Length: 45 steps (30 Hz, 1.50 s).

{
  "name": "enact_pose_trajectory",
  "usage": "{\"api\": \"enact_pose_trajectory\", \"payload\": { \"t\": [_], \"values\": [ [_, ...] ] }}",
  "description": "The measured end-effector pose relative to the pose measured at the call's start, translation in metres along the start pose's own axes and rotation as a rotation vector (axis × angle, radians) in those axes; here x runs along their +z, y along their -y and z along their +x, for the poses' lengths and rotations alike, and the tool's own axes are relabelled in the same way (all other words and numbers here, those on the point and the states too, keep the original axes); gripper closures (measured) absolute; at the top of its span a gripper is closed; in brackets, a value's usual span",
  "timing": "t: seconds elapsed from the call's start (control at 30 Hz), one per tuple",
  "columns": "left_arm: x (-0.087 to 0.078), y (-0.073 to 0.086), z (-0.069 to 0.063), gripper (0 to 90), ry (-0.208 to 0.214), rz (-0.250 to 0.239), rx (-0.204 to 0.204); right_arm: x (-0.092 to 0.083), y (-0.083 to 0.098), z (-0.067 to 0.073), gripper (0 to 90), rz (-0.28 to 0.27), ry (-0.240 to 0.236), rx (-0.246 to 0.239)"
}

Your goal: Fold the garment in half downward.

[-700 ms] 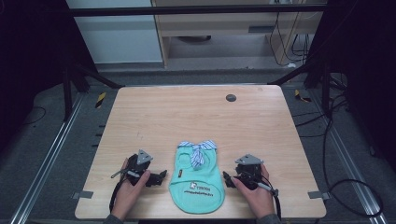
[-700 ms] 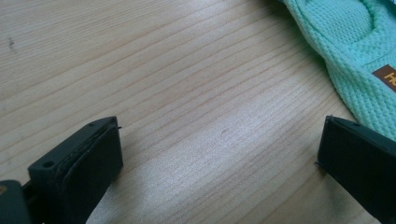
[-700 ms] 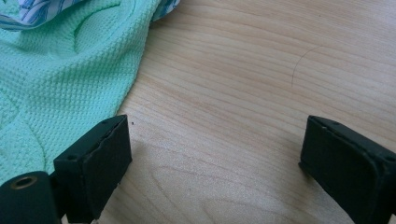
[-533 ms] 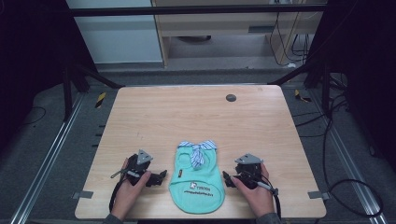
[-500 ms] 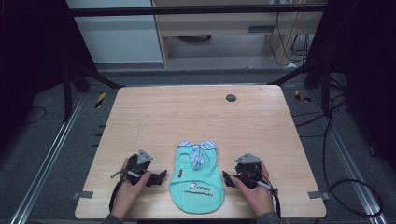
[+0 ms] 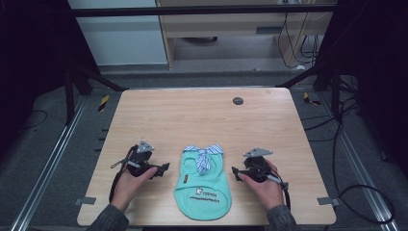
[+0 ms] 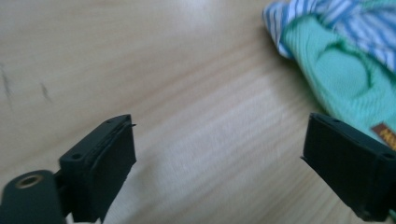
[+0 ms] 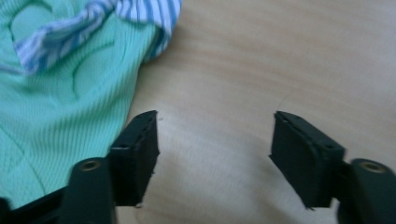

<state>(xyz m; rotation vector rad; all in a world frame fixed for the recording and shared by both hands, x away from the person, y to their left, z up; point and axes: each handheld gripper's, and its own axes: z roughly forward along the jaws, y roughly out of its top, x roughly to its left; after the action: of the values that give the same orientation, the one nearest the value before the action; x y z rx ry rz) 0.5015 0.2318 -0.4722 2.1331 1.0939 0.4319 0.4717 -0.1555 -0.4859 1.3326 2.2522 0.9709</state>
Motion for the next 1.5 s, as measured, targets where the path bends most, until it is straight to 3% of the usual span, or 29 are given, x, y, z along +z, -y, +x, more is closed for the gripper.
{"api": "enact_pose_trajectory", "payload": {
  "t": [0.1,0.13,0.17,0.2,0.23,0.37,0.47,0.57,0.67,0.7,0.93,1.17,1.5],
  "values": [
    [0.001,-0.026,0.004,17.5,0.010,-0.026,-0.003,0.000,-0.025,-0.003,49.3,-0.001,0.001,-0.020],
    [0.001,-0.026,0.004,19.5,0.010,-0.026,-0.003,0.000,-0.025,-0.003,49.3,-0.001,0.001,-0.020],
    [-0.001,-0.042,0.005,23.0,0.012,-0.044,-0.004,0.001,-0.038,-0.003,56.1,0.001,-0.009,-0.035],
    [-0.001,-0.042,0.005,24.3,0.012,-0.044,-0.004,0.001,-0.038,-0.003,56.1,0.001,-0.009,-0.035],
    [0.000,-0.055,0.005,26.5,0.006,-0.060,0.005,0.002,-0.050,-0.003,60.5,0.000,-0.019,-0.046],
    [0.007,-0.071,0.004,35.8,0.041,-0.064,0.001,0.010,-0.064,-0.001,65.7,0.013,-0.053,-0.059],
    [0.024,-0.083,-0.004,44.8,0.064,-0.031,0.025,0.023,-0.077,0.003,71.0,0.015,-0.093,-0.054],
    [0.035,-0.085,-0.010,47.2,0.077,0.003,0.036,0.030,-0.080,0.005,71.5,0.022,-0.100,-0.058],
    [0.043,-0.086,-0.016,50.2,0.090,0.046,0.049,0.039,-0.086,0.009,70.7,0.053,-0.102,-0.046],
    [0.045,-0.086,-0.017,50.4,0.094,0.060,0.056,0.044,-0.088,0.012,67.5,0.086,-0.104,-0.041],
    [0.055,-0.085,-0.022,49.7,0.094,0.086,0.053,0.058,-0.092,0.020,59.4,0.117,-0.096,-0.041],
    [0.069,-0.082,-0.024,51.6,0.101,0.131,0.045,0.072,-0.092,0.025,57.1,0.154,-0.078,-0.042],
    [0.078,-0.075,-0.027,52.8,0.119,0.178,0.056,0.077,-0.088,0.026,54.5,0.181,-0.085,-0.041]
  ]
}}
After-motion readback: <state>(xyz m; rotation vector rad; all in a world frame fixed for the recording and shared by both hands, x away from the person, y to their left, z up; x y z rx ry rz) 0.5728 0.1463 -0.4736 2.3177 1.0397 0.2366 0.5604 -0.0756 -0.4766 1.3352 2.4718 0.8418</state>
